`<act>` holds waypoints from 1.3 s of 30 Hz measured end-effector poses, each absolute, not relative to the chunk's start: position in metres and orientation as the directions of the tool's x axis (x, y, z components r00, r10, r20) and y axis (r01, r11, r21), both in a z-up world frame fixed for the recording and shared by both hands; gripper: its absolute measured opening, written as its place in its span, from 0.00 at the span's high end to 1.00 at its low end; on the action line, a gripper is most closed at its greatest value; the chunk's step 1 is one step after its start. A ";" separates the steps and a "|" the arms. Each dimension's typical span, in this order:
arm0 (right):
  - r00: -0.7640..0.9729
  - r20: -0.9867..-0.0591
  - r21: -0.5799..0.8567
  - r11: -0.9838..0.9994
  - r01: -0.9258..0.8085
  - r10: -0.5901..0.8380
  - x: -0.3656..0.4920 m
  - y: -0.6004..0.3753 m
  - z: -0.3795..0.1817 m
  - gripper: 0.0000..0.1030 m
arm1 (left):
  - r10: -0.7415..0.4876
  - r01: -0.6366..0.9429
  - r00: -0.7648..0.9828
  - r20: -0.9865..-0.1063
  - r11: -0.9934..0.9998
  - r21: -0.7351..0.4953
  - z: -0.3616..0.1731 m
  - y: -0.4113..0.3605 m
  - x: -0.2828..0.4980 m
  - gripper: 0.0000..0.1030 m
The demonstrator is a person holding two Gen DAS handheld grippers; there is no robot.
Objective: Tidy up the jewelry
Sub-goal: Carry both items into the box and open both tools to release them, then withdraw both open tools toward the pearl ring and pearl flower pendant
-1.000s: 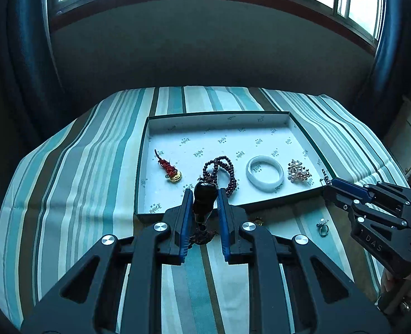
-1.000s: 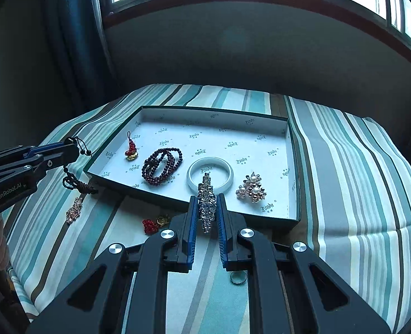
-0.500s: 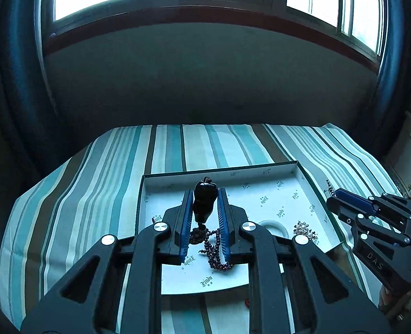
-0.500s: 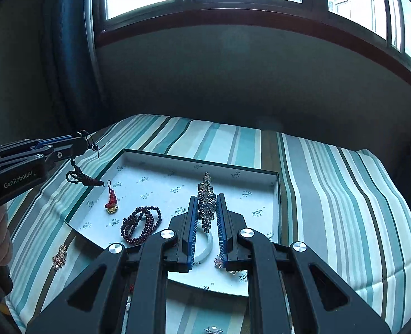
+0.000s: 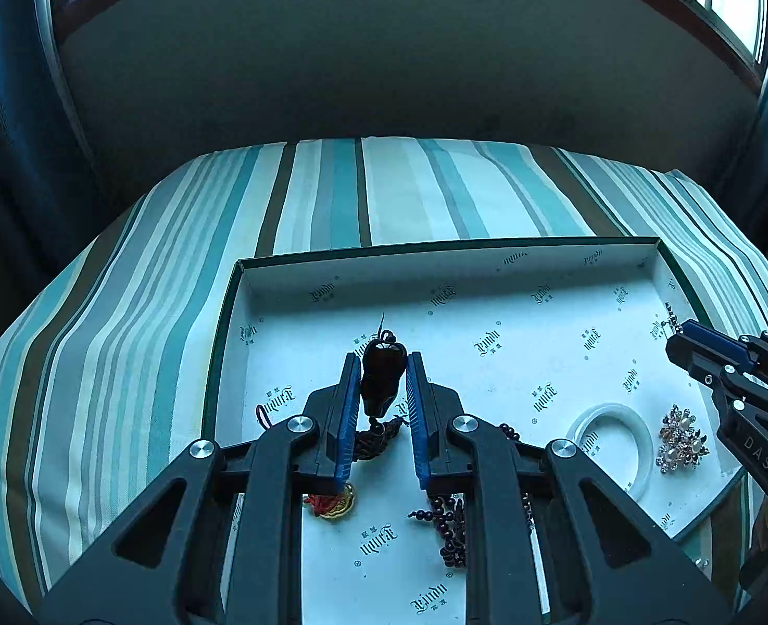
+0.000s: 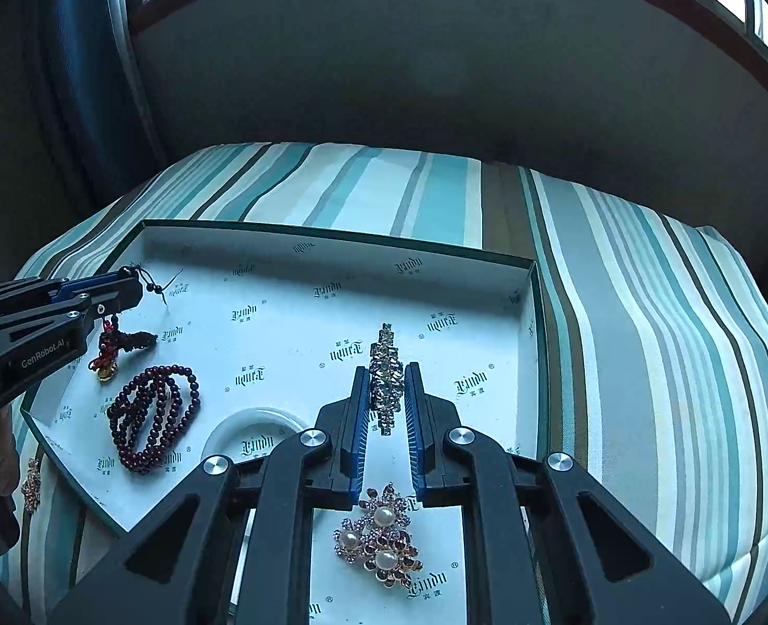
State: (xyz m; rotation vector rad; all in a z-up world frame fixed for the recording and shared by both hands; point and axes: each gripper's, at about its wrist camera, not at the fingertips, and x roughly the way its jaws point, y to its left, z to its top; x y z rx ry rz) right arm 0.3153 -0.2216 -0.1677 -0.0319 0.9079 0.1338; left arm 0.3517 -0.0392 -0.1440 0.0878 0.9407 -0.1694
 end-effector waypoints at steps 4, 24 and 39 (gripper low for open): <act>0.581 -0.808 0.024 0.991 -0.133 0.097 0.320 -0.222 -0.182 0.87 | -0.099 0.178 0.541 -0.835 0.984 -0.001 -0.161 -0.040 0.362 0.82; 0.588 -0.803 0.032 0.993 -0.113 0.092 0.315 -0.228 -0.183 0.65 | -0.091 0.168 0.548 -0.831 0.986 0.002 -0.160 -0.040 0.359 0.50; 0.636 -0.767 0.009 0.993 -0.120 0.084 0.262 -0.221 -0.143 0.65 | -0.111 0.159 0.611 -0.784 0.987 -0.016 -0.111 -0.021 0.298 0.43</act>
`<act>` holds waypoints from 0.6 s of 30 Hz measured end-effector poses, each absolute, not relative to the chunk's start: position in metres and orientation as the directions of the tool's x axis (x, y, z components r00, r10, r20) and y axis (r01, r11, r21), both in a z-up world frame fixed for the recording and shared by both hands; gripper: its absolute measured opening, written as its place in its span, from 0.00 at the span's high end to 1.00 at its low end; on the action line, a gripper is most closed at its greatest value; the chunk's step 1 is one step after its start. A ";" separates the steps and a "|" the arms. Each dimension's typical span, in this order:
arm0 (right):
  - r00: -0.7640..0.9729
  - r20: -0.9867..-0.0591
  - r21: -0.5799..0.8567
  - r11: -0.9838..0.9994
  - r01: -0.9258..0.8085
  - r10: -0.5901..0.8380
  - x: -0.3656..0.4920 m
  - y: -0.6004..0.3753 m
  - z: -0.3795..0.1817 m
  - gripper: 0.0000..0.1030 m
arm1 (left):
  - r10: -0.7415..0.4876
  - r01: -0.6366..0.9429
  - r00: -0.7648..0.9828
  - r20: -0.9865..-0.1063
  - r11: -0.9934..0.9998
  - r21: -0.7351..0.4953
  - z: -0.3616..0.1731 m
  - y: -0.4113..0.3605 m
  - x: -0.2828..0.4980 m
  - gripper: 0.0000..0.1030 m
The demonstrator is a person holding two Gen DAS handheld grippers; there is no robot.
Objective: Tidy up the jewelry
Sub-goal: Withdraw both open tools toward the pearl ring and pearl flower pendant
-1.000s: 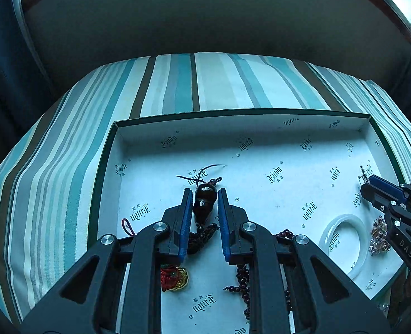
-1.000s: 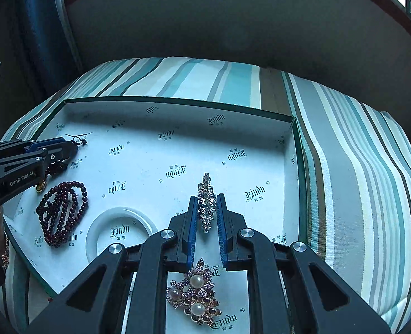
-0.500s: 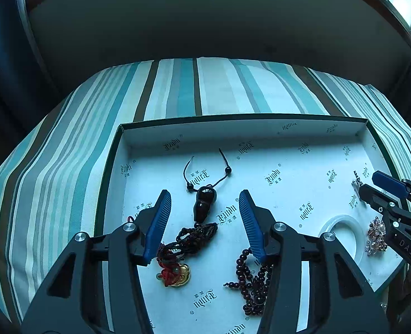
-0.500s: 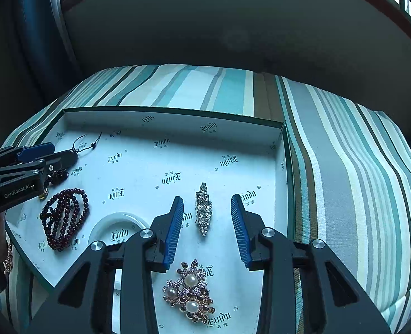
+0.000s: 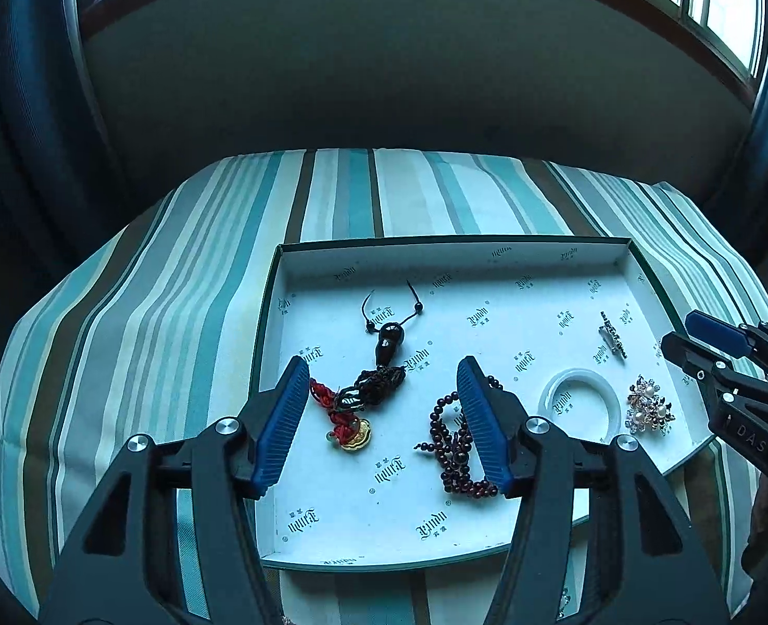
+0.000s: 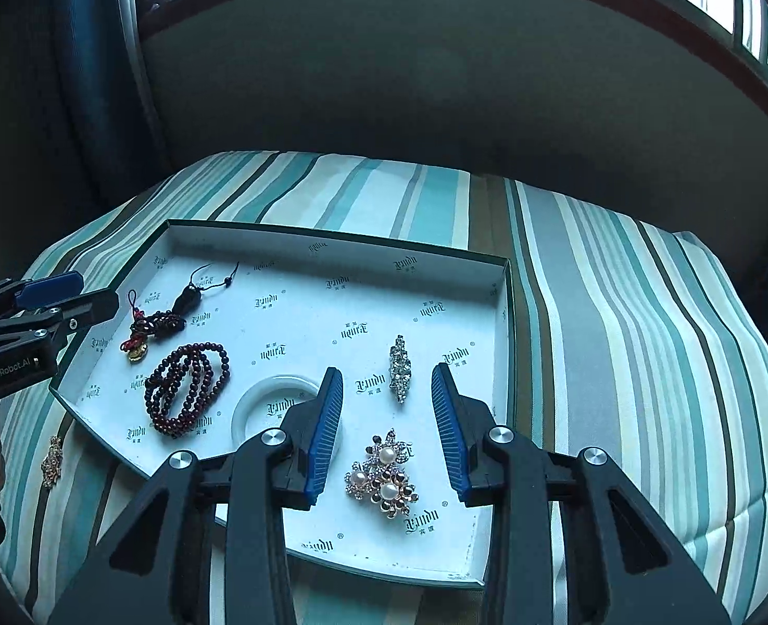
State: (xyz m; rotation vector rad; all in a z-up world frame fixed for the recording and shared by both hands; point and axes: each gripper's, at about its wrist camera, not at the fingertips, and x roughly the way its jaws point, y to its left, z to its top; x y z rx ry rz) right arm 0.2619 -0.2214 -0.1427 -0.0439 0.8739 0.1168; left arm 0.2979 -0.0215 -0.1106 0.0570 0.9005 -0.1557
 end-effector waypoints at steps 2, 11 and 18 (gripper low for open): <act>0.632 -0.770 0.010 0.993 -0.119 0.083 0.250 -0.221 -0.143 0.65 | -0.110 0.147 0.610 -0.785 0.989 -0.025 -0.109 -0.015 0.285 0.43; 0.579 -0.810 0.038 0.993 -0.112 0.096 0.189 -0.219 -0.161 0.65 | -0.102 0.113 0.582 -0.807 0.993 -0.044 -0.116 -0.001 0.230 0.43; 0.536 -0.839 0.041 0.994 -0.099 0.088 0.158 -0.222 -0.179 0.65 | -0.100 0.104 0.531 -0.842 0.993 -0.052 -0.137 0.002 0.193 0.43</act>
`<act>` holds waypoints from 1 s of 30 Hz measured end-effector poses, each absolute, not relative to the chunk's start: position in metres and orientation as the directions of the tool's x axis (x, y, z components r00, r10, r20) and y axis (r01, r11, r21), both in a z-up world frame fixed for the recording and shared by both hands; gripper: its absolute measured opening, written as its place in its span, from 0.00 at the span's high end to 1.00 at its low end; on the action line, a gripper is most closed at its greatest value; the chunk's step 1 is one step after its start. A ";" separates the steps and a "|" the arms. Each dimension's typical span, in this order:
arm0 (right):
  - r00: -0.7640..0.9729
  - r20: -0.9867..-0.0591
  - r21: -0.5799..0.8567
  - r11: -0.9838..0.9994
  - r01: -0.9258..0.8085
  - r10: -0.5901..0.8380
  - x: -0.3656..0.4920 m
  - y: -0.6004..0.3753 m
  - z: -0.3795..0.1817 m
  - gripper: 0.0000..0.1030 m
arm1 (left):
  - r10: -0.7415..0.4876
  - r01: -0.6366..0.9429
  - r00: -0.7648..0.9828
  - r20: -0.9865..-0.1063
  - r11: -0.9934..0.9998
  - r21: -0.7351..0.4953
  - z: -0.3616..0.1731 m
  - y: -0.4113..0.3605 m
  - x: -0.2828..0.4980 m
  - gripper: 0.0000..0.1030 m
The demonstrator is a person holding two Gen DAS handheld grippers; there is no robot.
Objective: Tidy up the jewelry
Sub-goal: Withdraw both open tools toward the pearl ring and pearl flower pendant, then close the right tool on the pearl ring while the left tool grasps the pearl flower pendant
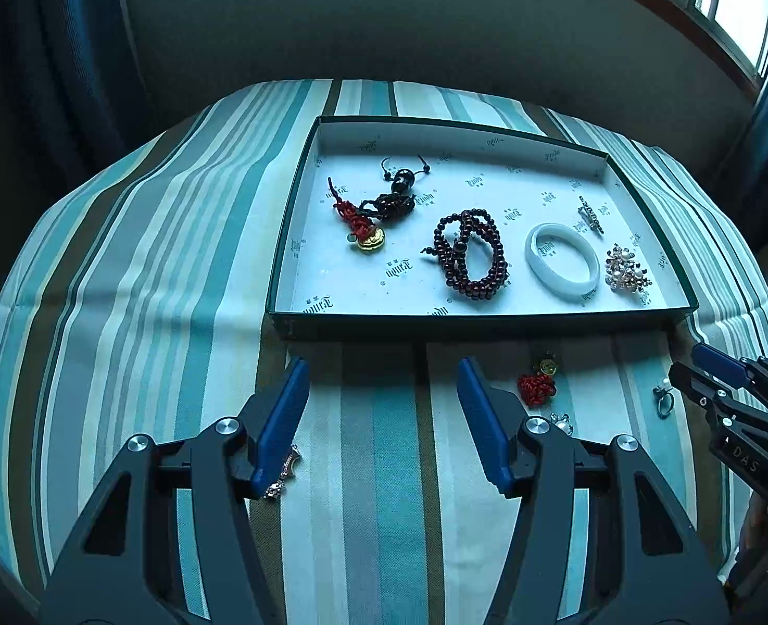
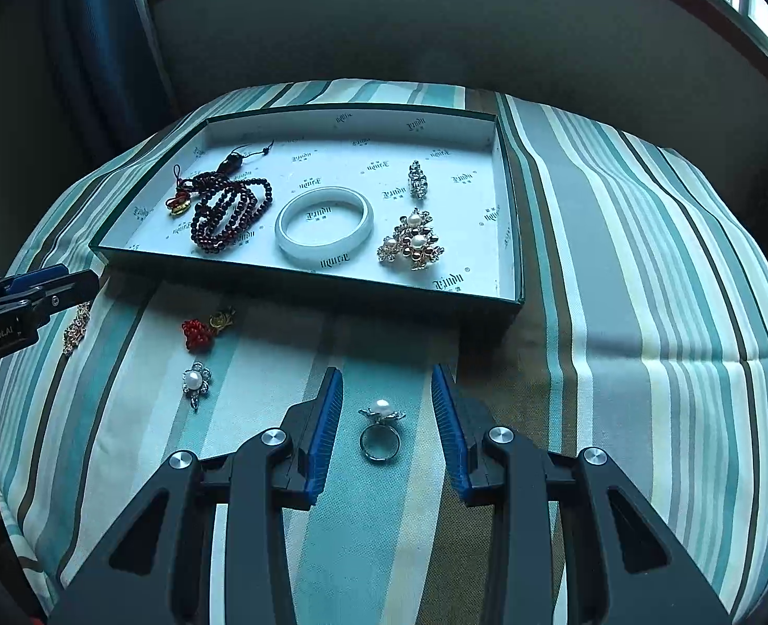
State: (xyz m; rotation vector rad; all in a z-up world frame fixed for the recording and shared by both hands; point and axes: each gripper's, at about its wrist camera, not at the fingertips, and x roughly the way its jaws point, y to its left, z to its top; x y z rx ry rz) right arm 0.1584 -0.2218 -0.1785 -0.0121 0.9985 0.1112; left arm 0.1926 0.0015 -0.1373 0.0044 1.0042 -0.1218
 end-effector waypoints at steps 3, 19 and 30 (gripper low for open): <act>0.520 -0.850 0.046 0.994 -0.097 0.090 0.153 -0.221 -0.186 0.65 | -0.097 0.093 0.508 -0.856 0.994 -0.058 -0.147 0.004 0.183 0.43; 0.504 -0.860 0.041 0.994 -0.098 0.085 0.159 -0.218 -0.200 0.66 | -0.116 0.114 0.473 -0.873 0.991 -0.069 -0.159 -0.007 0.171 0.43; 0.510 -0.855 0.042 0.994 -0.099 0.087 0.158 -0.219 -0.199 0.79 | -0.123 0.135 0.464 -0.877 0.989 -0.067 -0.160 -0.016 0.171 0.43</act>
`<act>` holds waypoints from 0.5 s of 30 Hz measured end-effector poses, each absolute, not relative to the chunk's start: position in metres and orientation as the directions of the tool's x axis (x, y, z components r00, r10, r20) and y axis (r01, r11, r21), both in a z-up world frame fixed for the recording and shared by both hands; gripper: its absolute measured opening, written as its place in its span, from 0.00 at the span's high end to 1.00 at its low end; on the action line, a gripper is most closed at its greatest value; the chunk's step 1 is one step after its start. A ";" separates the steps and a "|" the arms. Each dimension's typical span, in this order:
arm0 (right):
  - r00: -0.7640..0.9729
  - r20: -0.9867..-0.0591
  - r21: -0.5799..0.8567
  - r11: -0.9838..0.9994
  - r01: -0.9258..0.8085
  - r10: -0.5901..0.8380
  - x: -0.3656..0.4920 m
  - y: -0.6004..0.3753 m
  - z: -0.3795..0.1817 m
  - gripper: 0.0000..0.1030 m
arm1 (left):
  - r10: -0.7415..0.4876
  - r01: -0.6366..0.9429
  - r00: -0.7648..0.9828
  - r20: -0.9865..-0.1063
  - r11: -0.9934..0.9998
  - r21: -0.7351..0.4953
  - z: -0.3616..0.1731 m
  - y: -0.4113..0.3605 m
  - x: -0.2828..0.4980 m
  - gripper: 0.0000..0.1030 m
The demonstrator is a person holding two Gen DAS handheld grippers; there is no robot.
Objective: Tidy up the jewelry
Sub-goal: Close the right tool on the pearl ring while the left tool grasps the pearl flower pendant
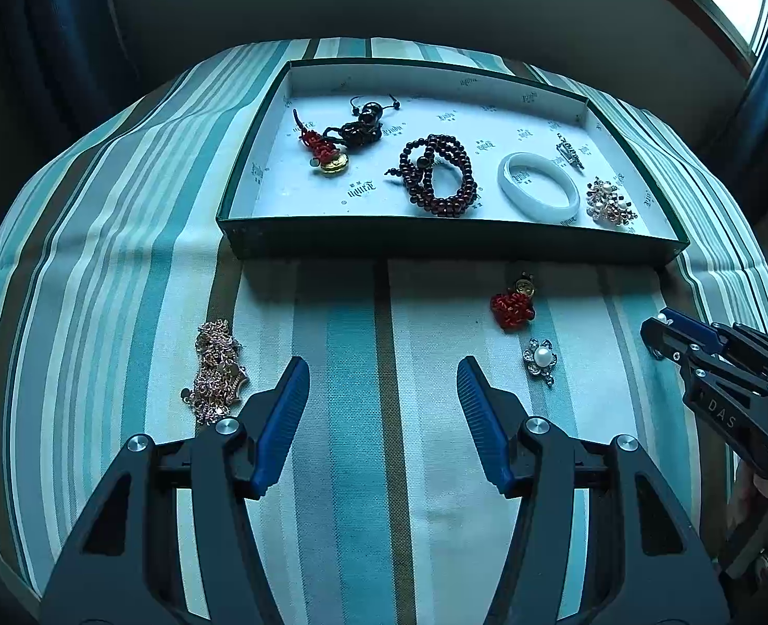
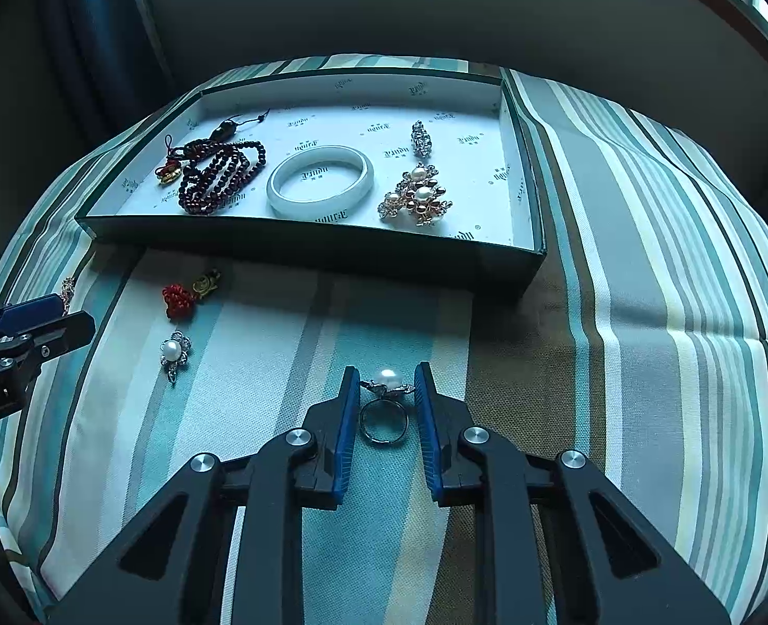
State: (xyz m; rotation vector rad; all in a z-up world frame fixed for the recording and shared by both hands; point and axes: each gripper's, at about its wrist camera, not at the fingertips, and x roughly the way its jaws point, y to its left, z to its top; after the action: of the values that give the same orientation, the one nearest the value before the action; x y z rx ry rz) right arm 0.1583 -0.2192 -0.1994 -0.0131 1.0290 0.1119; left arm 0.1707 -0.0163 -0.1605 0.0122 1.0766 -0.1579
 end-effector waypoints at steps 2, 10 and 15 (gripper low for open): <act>0.511 -0.856 0.040 0.994 -0.098 0.084 0.157 -0.221 -0.198 0.79 | -0.124 0.138 0.462 -0.878 0.988 -0.067 -0.161 -0.019 0.170 0.43; 0.523 -0.850 0.022 0.996 -0.083 0.062 0.148 -0.232 -0.188 0.79 | -0.145 0.178 0.458 -0.877 0.982 -0.069 -0.158 -0.042 0.167 0.43; 0.526 -0.849 0.029 0.998 -0.063 0.058 0.140 -0.243 -0.184 0.79 | -0.159 0.208 0.450 -0.879 0.976 -0.070 -0.160 -0.062 0.166 0.43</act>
State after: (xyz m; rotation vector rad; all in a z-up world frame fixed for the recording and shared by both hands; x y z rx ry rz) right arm 0.1404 -0.2428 -0.1842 -0.0056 1.0145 0.0719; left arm 0.1664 -0.0616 -0.1597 0.0506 1.0803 -0.2274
